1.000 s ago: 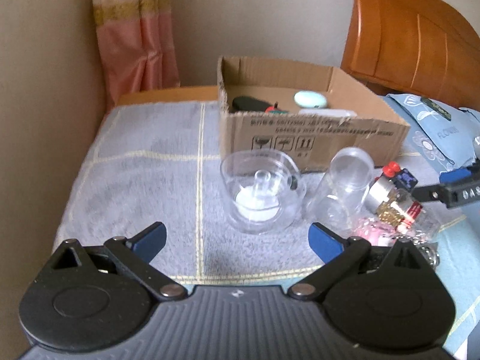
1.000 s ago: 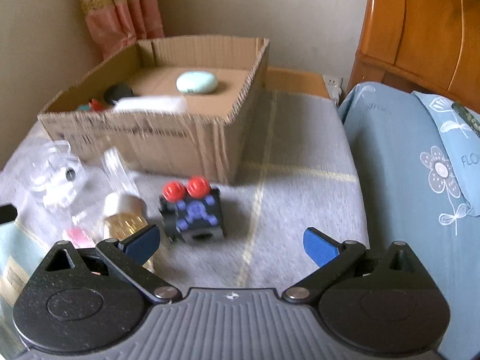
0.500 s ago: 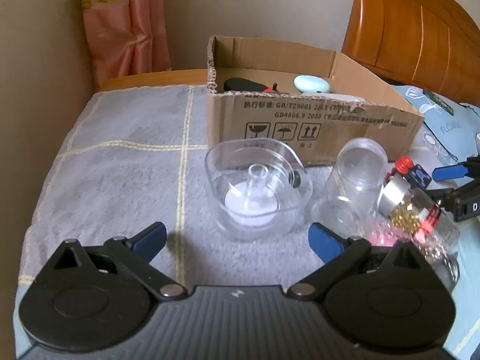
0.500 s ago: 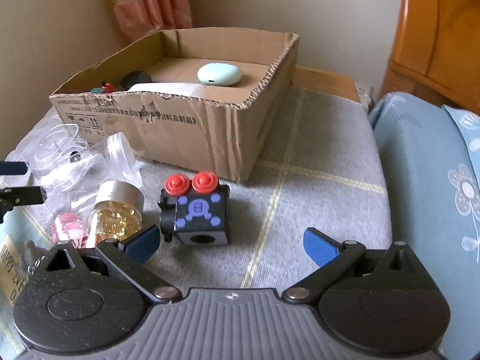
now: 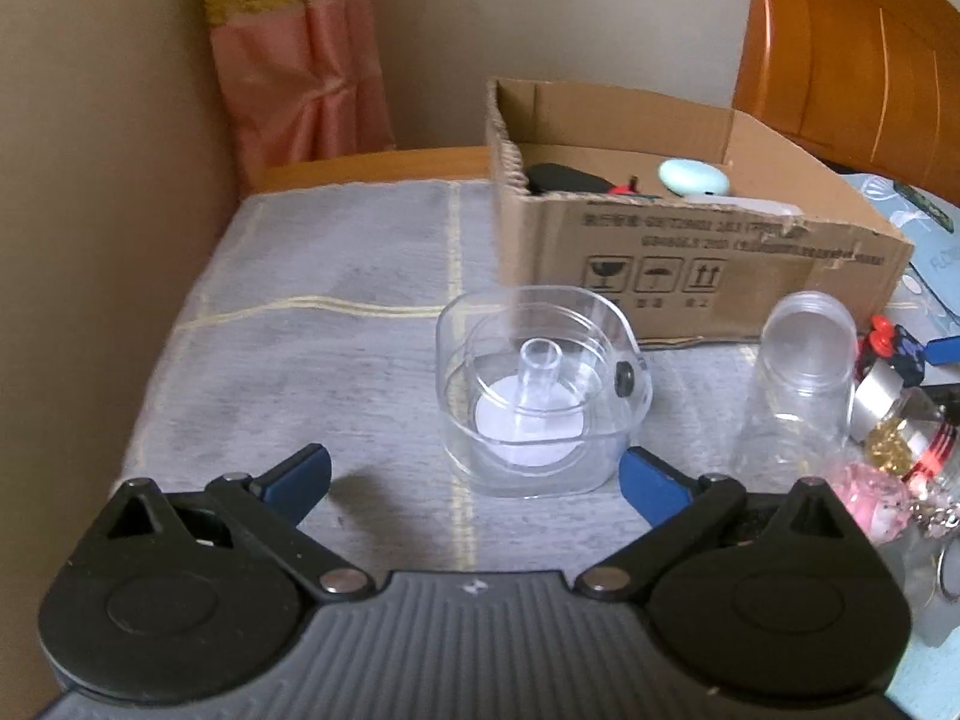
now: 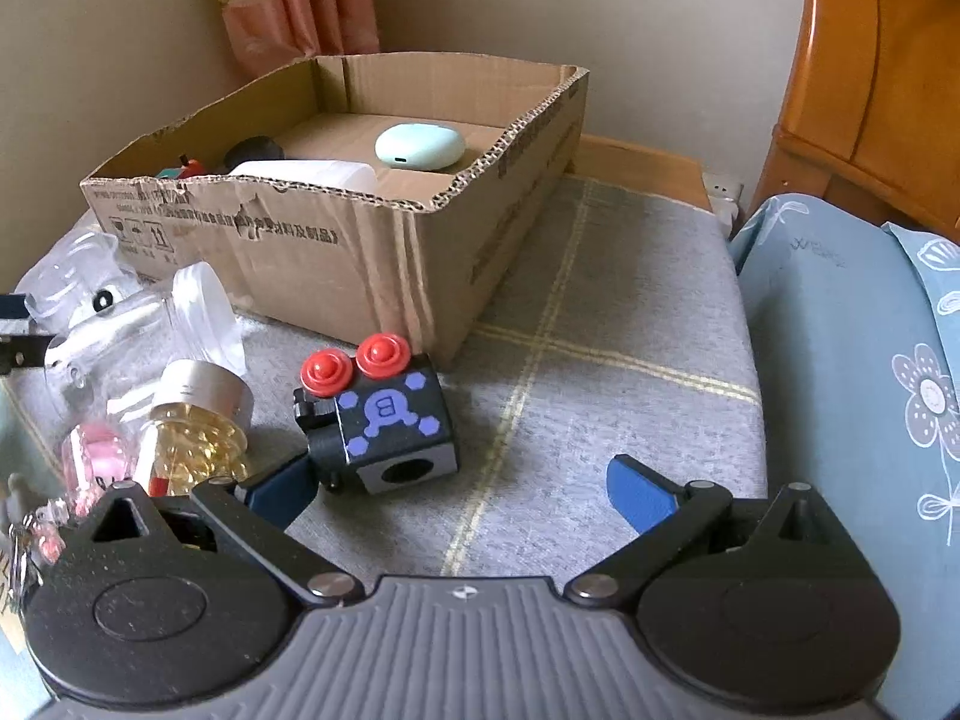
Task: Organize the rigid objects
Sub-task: 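Move left tool to clear plastic container while right tool approaches black cube, then grasp clear container with left gripper while right gripper grasps black button cube, then lift clear container and black cube toward the cardboard box with both tools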
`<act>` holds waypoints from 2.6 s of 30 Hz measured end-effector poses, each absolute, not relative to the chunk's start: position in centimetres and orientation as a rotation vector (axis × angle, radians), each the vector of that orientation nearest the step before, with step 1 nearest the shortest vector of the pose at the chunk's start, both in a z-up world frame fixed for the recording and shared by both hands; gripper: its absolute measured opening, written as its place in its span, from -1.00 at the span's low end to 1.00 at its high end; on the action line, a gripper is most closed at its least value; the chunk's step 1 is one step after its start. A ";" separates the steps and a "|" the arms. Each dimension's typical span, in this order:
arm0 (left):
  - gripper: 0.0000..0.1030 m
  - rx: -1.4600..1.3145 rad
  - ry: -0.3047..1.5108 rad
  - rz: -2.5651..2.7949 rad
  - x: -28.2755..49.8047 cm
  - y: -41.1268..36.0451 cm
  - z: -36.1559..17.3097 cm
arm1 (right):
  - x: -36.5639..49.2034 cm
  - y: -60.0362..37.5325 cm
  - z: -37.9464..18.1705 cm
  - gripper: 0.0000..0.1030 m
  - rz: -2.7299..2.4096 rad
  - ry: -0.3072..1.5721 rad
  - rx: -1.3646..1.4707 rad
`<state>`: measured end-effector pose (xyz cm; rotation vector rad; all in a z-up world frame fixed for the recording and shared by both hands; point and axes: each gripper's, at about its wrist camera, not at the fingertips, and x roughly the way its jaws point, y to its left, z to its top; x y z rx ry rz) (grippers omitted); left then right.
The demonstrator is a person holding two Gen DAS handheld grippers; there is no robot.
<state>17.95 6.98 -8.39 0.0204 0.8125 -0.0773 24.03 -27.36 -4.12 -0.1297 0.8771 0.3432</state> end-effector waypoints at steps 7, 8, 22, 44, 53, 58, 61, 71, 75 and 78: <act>0.98 -0.006 0.796 -0.112 18.5 6.3 -8.4 | 23.8 -26.4 -4.1 1.00 0.427 0.855 -0.158; 0.98 -0.009 0.800 -0.108 18.7 6.1 -8.6 | 23.8 -26.2 -4.1 1.00 0.436 0.847 -0.166; 0.67 -0.048 0.767 -0.111 20.3 6.0 -8.7 | 24.5 -24.9 -3.0 0.15 0.538 0.814 -0.208; 0.48 -0.037 0.792 -0.128 20.8 6.2 -8.6 | 24.0 -24.8 -3.1 0.11 0.483 0.846 -0.241; 0.48 0.064 0.822 -0.171 19.3 5.6 -7.2 | 22.1 -24.8 -1.9 0.11 0.485 0.847 -0.268; 0.48 0.114 0.831 -0.196 17.9 5.4 -6.2 | 20.9 -25.0 -1.1 0.11 0.484 0.844 -0.270; 0.48 0.125 0.836 -0.213 16.9 5.5 -5.5 | 20.3 -25.1 -0.5 0.11 0.480 0.839 -0.265; 0.48 0.143 0.876 -0.267 14.4 5.5 -3.6 | 18.6 -25.7 2.0 0.11 0.463 0.831 -0.215; 0.48 0.161 0.874 -0.287 13.8 5.4 -2.6 | 18.4 -25.6 3.3 0.11 0.465 0.824 -0.189; 0.48 0.179 0.861 -0.297 13.8 5.3 -1.9 | 18.7 -25.3 4.3 0.11 0.459 0.808 -0.183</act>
